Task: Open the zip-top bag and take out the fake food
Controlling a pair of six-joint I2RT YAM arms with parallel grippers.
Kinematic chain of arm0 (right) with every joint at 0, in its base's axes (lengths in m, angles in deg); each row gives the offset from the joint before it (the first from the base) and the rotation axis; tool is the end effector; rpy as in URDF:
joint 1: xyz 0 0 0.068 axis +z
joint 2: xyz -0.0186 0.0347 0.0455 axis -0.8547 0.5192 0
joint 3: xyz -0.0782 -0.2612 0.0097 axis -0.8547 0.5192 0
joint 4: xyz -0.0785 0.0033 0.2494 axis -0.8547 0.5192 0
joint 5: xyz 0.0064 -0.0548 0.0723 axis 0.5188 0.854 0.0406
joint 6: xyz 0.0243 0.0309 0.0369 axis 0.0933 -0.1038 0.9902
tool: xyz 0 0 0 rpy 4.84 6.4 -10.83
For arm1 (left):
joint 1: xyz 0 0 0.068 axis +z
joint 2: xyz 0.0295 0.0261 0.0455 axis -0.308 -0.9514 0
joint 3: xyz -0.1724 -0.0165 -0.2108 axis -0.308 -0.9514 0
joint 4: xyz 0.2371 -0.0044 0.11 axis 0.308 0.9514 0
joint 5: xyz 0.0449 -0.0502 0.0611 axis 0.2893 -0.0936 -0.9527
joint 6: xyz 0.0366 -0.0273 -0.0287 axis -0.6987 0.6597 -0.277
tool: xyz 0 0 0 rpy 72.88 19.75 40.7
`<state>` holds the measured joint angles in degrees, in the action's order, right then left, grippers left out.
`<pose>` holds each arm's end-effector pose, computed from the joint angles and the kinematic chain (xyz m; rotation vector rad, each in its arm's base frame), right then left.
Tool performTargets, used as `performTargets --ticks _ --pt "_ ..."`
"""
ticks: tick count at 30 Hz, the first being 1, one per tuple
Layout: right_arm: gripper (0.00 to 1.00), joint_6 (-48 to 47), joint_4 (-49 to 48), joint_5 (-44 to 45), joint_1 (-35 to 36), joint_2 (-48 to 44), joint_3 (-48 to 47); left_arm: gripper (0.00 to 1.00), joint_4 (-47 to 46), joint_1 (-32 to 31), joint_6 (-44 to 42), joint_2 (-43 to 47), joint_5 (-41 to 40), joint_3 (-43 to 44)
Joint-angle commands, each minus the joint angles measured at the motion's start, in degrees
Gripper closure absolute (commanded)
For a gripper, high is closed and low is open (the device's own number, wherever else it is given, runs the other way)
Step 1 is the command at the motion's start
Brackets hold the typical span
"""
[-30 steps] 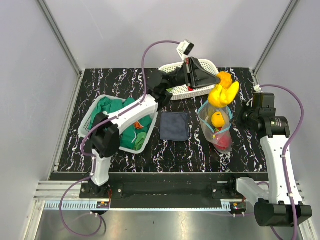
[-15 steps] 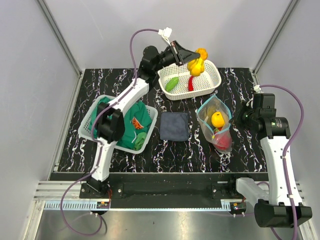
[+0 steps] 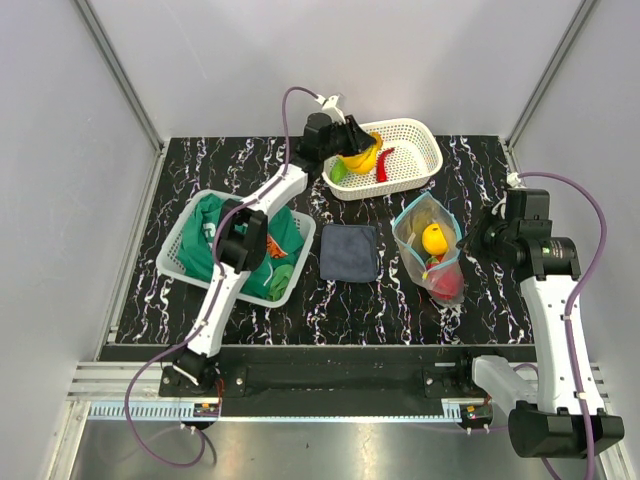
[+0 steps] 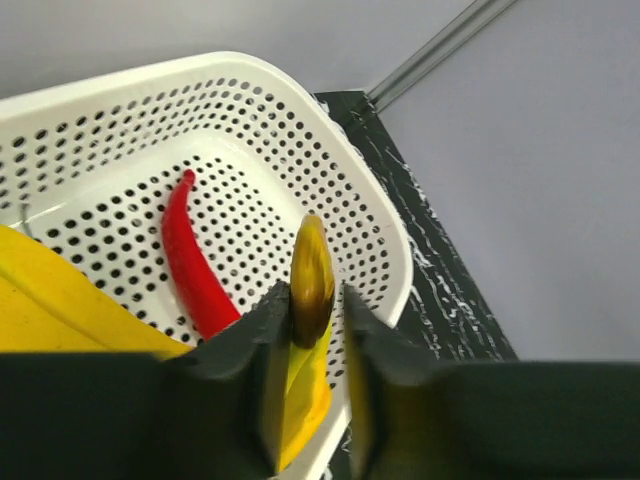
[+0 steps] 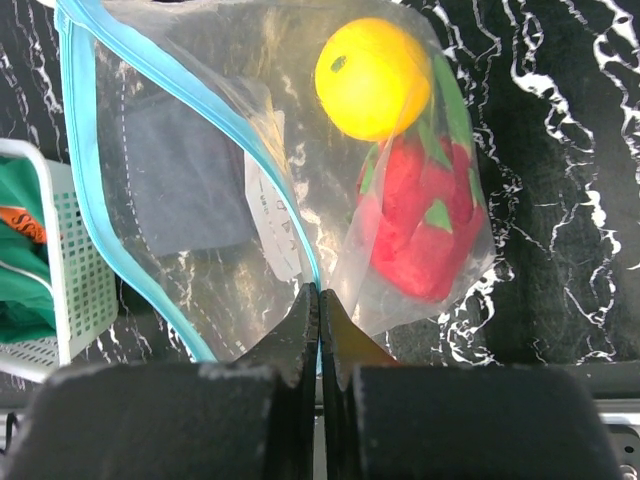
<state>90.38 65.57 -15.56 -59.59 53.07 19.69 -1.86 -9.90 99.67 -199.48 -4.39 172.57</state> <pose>0.1722 0.0023 0.3618 0.3752 2.3586 0.3257 0.5239 -0.2904 0.2409 0.1224 1.8249 -1.1283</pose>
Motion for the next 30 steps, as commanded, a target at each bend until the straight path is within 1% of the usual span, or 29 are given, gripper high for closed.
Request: performTargets --ticks 1,2,5,6,7,8,9,10,11,12,13,14,15,16,17,18,19,20,22,23,24,25,27,30 --pt "1.0 0.4 -2.1 -2.7 -0.1 -0.2 -0.4 0.49 -1.2 0.6 -3.3 2.5 -2.8 3.6" --pt "1.0 0.5 -2.1 -2.8 -0.1 0.0 -0.6 0.32 0.0 0.7 -4.2 3.1 -3.1 3.2" --pt "1.0 0.6 -2.2 -4.0 -0.1 0.3 -1.3 0.21 3.6 0.8 -6.4 6.5 -3.1 1.5" --pt "1.0 0.6 -2.1 -4.3 0.0 0.4 -1.6 0.22 4.5 0.7 -6.7 9.3 -2.6 0.5" --pt "1.0 0.6 -2.1 -4.9 0.0 0.5 -1.9 0.24 4.5 0.6 -7.0 11.0 -2.0 -2.4" --pt "1.0 0.4 -2.2 -5.1 0.0 0.5 -2.0 0.3 4.6 0.4 -7.3 13.1 -1.0 -4.3" --pt "1.0 0.5 -2.2 -5.2 -0.1 0.5 -2.2 0.37 4.4 -0.1 -7.8 17.3 -0.1 -6.8" --pt "1.0 0.5 -2.2 -5.6 0.0 0.5 -2.4 0.41 4.3 -0.5 -8.8 19.6 0.7 -11.3" --pt "1.0 0.5 -2.1 -5.8 -0.1 1.0 -2.6 0.49 4.0 -1.2 -9.5 22.0 1.5 -14.2" --pt "1.0 0.6 -2.1 -6.0 0.0 1.1 -2.7 0.53 3.9 -2.8 -10.2 26.7 1.7 -16.9" --pt "1.0 0.6 -2.2 -6.5 -0.1 1.2 -2.9 0.55 3.8 -3.7 -10.9 29.1 2.1 -19.2" --pt "1.0 0.9 -2.1 -6.8 0.0 1.3 -3.0 0.56 3.3 -4.6 -11.0 31.3 2.9 -24.7" --pt "1.0 1.0 -2.1 -7.0 -0.1 1.4 -3.1 0.58 3.0 -6.5 -11.2 35.4 3.1 -26.9" --pt "1.0 1.0 -2.2 -7.0 0.0 1.5 -3.4 0.6 2.9 -7.7 -11.6 37.1 3.1 -29.3" --pt "1.0 1.2 -2.2 -7.1 -0.1 1.5 -3.4 0.61 2.9 -10.1 -12.0 38.6 3.6 -32.6" --pt "1.0 1.1 -2.1 -7.0 0.0 1.5 -3.6 0.64 3.9 -11.5 -12.4 41.0 3.5 -34.1" --pt "1.0 1.1 -2.1 -7.1 0.0 1.5 -3.9 0.66 4.6 -12.8 -13.0 41.9 3.5 -35.1" --pt "1.0 1.3 -2.1 -7.1 0.0 1.5 -4.1 0.69 5.2 -15.3 -13.1 42.6 4.0 -36.0" --pt "1.0 1.6 -1.8 -6.9 -0.1 1.5 -4.5 0.8 6.8 -17.6 -12.6 43.6 5.0 -38.4" --pt "1.0 1.8 -1.8 -6.8 0.0 1.4 -4.7 0.82 7.3 -19.2 -12.6 43.8 5.8 -38.9" --pt "1.0 2.0 -1.7 -6.6 0.0 1.2 -4.9 0.83 9.6 -20.1 -12.6 44.0 4.8 -40.0" --pt "1.0 2.3 -1.4 -6.5 -0.1 1.1 -5.0 0.85 10.4 -20.8 -12.3 44.4 3.3 -40.8" --pt "1.0 3.1 -1.5 -6.1 0.0 0.5 -5.0 0.85 10.8 -23.0 -12.4 44.5 1.4 -42.0" --pt "1.0 3.7 -1.4 -6.2 -0.1 0.1 -4.9 0.86 13.3 -25.2 -12.4 43.0 -0.5 -40.7"
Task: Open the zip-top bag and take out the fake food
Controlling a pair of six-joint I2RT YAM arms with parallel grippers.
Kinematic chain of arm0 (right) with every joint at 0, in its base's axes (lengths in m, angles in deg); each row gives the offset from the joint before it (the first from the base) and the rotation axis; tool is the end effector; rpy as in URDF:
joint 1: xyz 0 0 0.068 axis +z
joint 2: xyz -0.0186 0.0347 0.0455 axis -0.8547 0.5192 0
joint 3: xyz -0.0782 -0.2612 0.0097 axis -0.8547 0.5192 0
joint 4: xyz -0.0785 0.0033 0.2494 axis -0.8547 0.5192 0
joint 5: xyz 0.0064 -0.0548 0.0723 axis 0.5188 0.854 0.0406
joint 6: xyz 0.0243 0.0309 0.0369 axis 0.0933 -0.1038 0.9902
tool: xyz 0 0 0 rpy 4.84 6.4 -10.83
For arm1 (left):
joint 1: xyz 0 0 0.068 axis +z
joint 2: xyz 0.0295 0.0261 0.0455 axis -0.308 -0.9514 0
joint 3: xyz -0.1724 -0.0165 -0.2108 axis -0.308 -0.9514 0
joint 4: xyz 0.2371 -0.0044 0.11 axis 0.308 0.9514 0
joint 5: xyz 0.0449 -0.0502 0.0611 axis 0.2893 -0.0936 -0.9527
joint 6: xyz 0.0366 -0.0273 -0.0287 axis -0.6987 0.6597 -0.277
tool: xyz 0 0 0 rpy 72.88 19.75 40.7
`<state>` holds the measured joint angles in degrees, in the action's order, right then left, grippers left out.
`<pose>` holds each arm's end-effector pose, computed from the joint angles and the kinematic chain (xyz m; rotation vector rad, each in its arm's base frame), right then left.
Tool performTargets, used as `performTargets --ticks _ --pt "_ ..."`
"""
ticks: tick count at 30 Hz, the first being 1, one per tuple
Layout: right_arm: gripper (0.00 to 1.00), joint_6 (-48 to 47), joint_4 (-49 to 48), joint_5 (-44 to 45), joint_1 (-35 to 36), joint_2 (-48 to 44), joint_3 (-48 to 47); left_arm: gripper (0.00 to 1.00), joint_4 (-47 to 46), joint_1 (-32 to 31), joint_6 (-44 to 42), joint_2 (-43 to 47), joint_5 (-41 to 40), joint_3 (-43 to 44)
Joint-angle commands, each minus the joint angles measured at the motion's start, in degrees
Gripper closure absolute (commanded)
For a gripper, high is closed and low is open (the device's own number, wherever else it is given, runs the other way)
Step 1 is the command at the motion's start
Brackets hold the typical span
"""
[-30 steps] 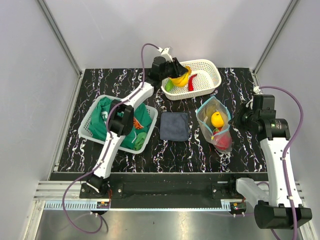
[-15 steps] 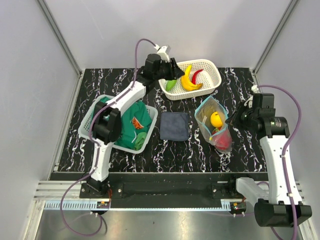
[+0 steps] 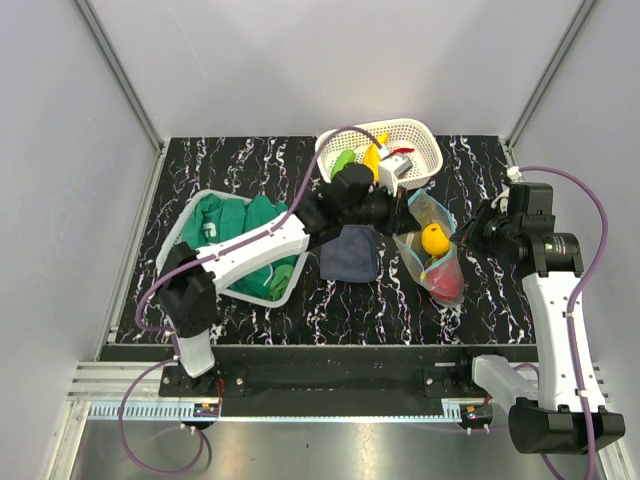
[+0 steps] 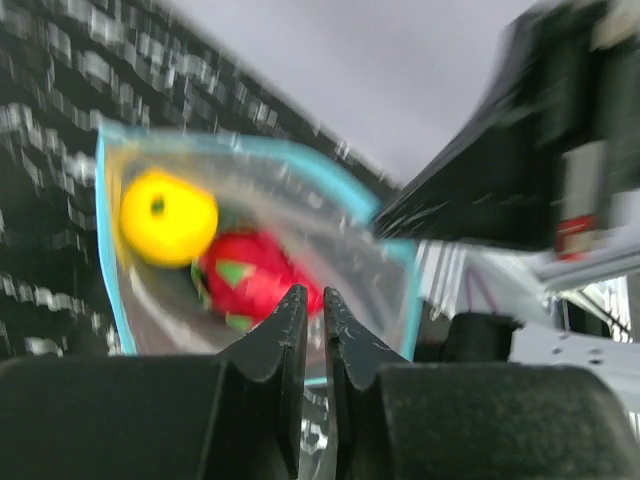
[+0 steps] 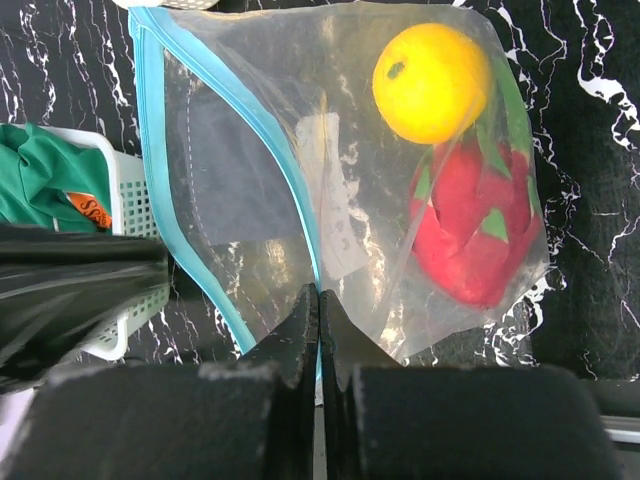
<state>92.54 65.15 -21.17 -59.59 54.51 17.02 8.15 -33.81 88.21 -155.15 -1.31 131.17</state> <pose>0.1771 0.0057 0.3731 0.3644 2.3365 0.4615 0.2560 -0.3472 0.3533 0.7449 1.8715 -1.2863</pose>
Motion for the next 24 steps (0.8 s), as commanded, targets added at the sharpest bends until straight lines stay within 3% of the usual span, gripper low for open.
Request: performTargets --ticks 1,8,15,24 --pt "1.0 1.7 -1.0 -0.6 0.0 -1.5 -1.9 0.87 3.6 -1.7 -0.4 -1.9 -3.9 1.8" --pt "1.0 6.4 -6.7 -8.8 0.0 -3.3 -0.2 0.89 11.1 -3.4 3.2 -7.0 -11.0 7.5" --pt "1.0 13.3 -14.0 -17.1 0.0 -3.5 0.9 0.87 15.6 -3.4 2.2 -8.0 -13.0 11.7" --pt "1.0 15.8 -17.9 -17.4 0.0 -3.4 4.0 0.8 21.0 -3.4 -1.2 -9.4 -10.7 14.1"
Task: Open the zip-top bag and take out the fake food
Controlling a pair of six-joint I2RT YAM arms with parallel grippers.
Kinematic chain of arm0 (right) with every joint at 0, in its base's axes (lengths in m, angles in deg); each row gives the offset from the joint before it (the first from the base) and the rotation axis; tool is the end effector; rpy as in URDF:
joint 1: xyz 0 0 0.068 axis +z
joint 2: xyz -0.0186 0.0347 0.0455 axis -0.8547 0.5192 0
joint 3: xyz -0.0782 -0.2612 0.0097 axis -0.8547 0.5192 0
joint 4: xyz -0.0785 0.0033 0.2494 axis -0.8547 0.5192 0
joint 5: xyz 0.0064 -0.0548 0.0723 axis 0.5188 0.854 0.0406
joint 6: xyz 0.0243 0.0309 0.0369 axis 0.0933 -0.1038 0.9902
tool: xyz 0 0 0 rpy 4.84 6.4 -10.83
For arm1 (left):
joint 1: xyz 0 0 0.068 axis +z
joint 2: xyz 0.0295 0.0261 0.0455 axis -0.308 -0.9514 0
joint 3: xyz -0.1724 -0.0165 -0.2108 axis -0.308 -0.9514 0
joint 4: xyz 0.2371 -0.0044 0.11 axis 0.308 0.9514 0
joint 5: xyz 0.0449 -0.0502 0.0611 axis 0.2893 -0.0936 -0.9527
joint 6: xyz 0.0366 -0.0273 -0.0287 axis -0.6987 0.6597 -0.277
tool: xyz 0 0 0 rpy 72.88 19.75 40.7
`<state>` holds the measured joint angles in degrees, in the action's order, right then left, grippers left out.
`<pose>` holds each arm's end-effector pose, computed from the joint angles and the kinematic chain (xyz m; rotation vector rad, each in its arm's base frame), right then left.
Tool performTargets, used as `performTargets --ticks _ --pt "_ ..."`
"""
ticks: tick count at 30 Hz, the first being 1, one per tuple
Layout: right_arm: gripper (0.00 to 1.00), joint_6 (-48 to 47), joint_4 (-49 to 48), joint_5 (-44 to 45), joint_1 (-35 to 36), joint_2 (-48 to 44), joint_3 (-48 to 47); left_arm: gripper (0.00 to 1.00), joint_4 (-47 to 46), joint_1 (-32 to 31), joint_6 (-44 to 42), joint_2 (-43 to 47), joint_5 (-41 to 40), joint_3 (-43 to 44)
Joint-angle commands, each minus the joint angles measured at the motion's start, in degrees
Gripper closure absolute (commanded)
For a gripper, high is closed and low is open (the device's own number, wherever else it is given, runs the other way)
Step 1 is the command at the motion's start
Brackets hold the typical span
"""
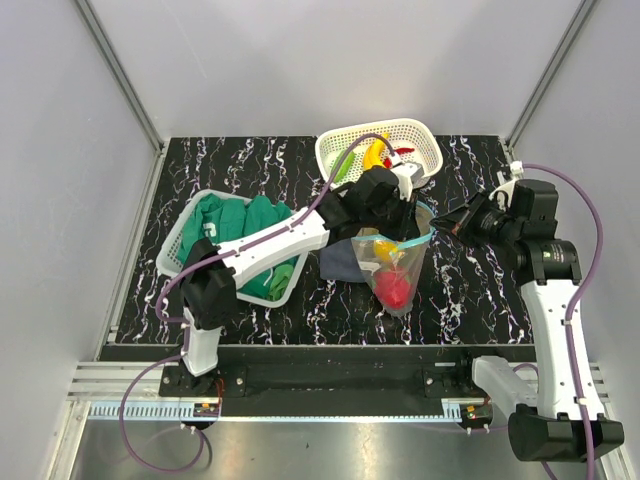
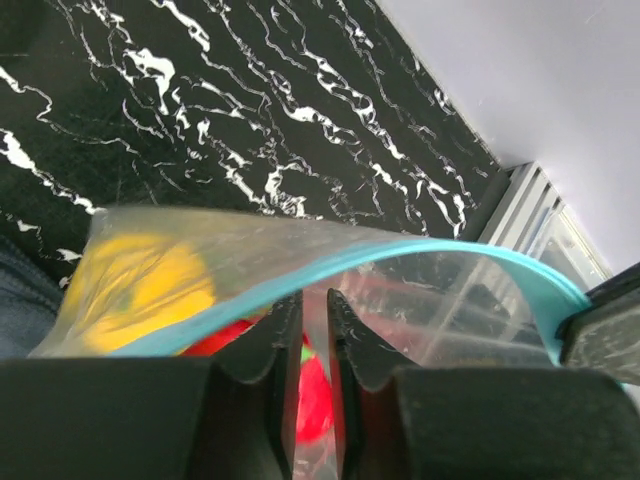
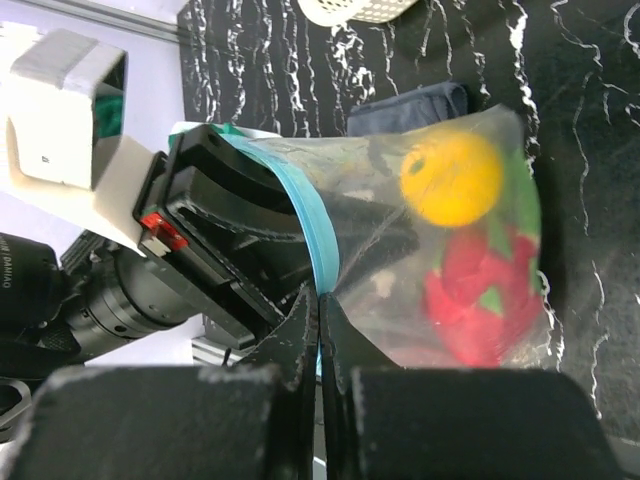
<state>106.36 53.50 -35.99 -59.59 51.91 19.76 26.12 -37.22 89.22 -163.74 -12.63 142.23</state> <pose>0.1784 0.0142 0.3845 0.4120 2.1596 0.8851 0.2565 -0.3812 0.3252 0.6763 2.1687 -1.0393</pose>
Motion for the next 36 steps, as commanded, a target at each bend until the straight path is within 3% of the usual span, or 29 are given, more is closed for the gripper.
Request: performTargets --ticks 1,14,17,18,19,25,29,36 --pt "1.0 1.9 -6.1 -2.6 0.0 -1.5 2.1 0.8 3.9 -0.1 -3.1 -1.2 0.7 3.4" --pt "1.0 0.3 1.1 3.0 0.0 -8.9 7.9 0.77 11.0 -5.3 -6.1 0.4 -8.2 -3.8" --pt "1.0 -0.3 2.7 3.5 0.0 -9.5 7.5 0.68 13.1 -6.7 -6.3 0.3 -14.2 -4.1" --pt "1.0 -0.7 3.0 3.6 0.0 -9.6 7.3 0.55 13.5 -7.1 -6.3 0.1 -15.2 -4.4" --pt "1.0 -0.8 3.2 3.7 0.0 -9.7 7.1 0.49 13.8 -7.3 -6.1 0.0 -16.1 -4.6" --pt "1.0 -1.3 4.1 4.4 0.0 -10.4 7.2 0.24 13.9 -8.5 -3.9 -1.0 -21.7 -6.4" --pt "1.0 -1.3 4.5 4.3 0.0 -11.0 7.6 0.2 14.1 -9.4 -3.6 -2.6 -24.6 -6.9" --pt "1.0 -1.2 4.4 4.6 0.0 -12.2 10.8 0.12 11.4 -9.7 -2.7 -5.8 -22.3 -7.5"
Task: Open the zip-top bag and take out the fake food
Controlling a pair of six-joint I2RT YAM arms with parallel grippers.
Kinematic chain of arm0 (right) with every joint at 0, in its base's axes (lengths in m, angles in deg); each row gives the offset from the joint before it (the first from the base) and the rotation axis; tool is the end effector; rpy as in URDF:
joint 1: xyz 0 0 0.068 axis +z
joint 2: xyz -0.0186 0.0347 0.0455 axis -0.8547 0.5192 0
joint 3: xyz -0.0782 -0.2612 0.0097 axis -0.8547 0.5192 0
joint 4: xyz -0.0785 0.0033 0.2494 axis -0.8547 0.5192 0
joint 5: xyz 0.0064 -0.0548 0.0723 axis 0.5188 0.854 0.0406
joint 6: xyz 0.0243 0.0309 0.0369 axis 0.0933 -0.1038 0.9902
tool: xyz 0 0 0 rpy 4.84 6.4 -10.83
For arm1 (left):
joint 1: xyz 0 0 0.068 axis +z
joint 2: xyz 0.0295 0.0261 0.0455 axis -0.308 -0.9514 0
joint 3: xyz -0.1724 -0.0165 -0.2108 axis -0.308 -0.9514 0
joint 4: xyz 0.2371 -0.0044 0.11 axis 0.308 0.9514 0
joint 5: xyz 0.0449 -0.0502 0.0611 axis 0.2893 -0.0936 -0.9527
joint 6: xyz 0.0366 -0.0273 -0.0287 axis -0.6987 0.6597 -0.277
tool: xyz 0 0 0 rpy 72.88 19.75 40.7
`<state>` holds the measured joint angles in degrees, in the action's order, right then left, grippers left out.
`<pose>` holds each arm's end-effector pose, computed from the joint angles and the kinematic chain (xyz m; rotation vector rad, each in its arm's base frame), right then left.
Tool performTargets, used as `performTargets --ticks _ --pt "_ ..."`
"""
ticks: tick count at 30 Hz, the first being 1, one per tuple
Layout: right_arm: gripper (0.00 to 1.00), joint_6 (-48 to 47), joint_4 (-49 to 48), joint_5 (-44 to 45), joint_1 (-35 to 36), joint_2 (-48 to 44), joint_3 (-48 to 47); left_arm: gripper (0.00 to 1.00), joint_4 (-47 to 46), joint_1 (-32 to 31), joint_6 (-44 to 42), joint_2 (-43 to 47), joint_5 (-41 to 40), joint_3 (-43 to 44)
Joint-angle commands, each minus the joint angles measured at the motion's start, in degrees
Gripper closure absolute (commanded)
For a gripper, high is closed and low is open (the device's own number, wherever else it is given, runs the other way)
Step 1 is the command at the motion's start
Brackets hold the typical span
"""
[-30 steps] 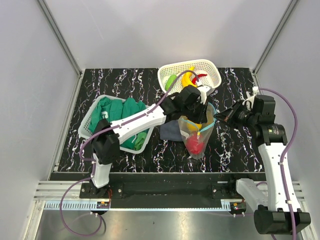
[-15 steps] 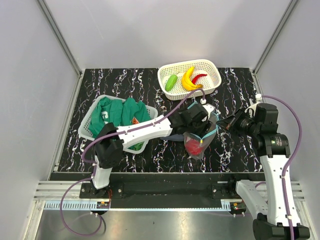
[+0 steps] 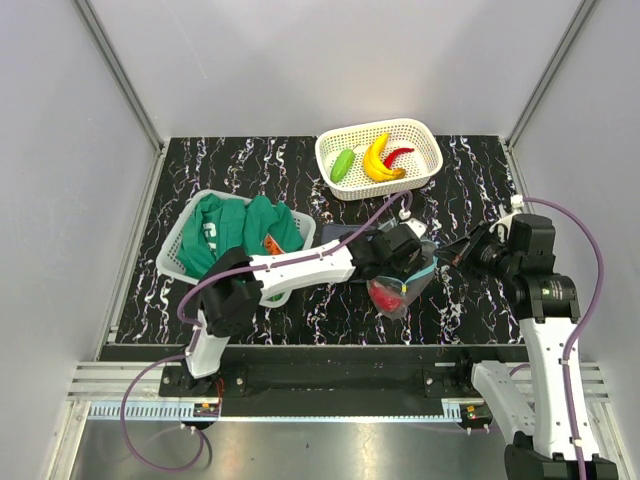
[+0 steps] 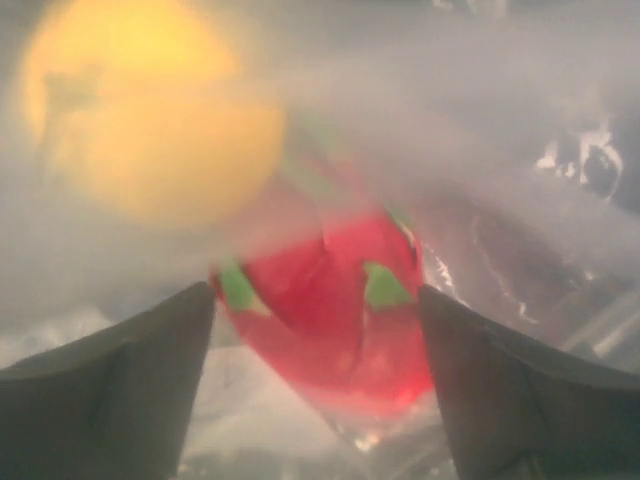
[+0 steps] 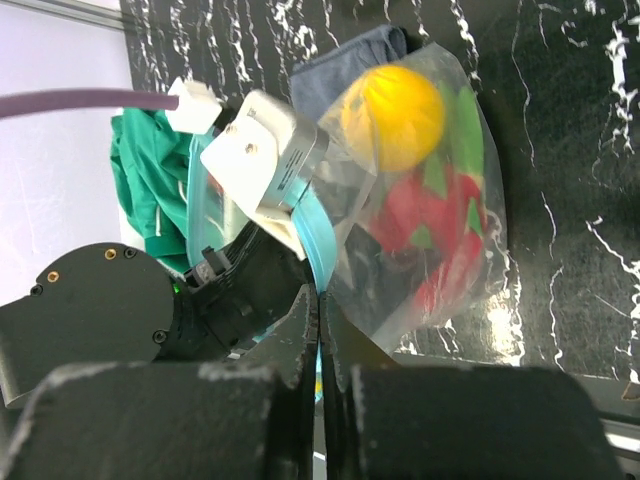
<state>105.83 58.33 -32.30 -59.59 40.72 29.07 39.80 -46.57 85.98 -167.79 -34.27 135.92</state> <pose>0.1338 0.0129 0.3526 0.4668 2.1988 0.8087 0.1974 -0.3997 0.2385 0.8115 2.4109 -0.4196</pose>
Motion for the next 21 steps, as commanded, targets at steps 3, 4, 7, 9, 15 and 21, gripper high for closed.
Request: performTargets --ticks 3,4,7,9,15,21 --pt "1.0 -1.1 -0.4 1.4 0.0 -1.3 3.0 0.06 -3.5 -0.4 0.7 -2.9 -0.9 -1.5" --pt "1.0 -1.1 -0.4 1.8 0.0 -1.4 3.7 0.06 -3.6 -0.3 0.6 -3.2 -0.8 -1.5" --pt "1.0 -1.5 -0.6 2.1 0.0 -1.3 4.7 0.06 -4.2 -0.4 0.3 -4.5 -0.1 -1.9" --pt "1.0 -1.8 -0.6 2.5 0.0 -1.0 4.9 0.08 -5.0 -0.4 -0.1 -5.1 0.4 -3.1" --pt "1.0 -2.8 -1.3 2.0 0.0 0.0 5.4 0.47 -5.3 -0.3 -2.5 -3.1 0.2 -3.3" --pt "1.0 -4.3 -1.9 0.9 0.0 1.1 4.5 0.87 -4.8 -0.4 -6.0 1.2 0.0 0.8"
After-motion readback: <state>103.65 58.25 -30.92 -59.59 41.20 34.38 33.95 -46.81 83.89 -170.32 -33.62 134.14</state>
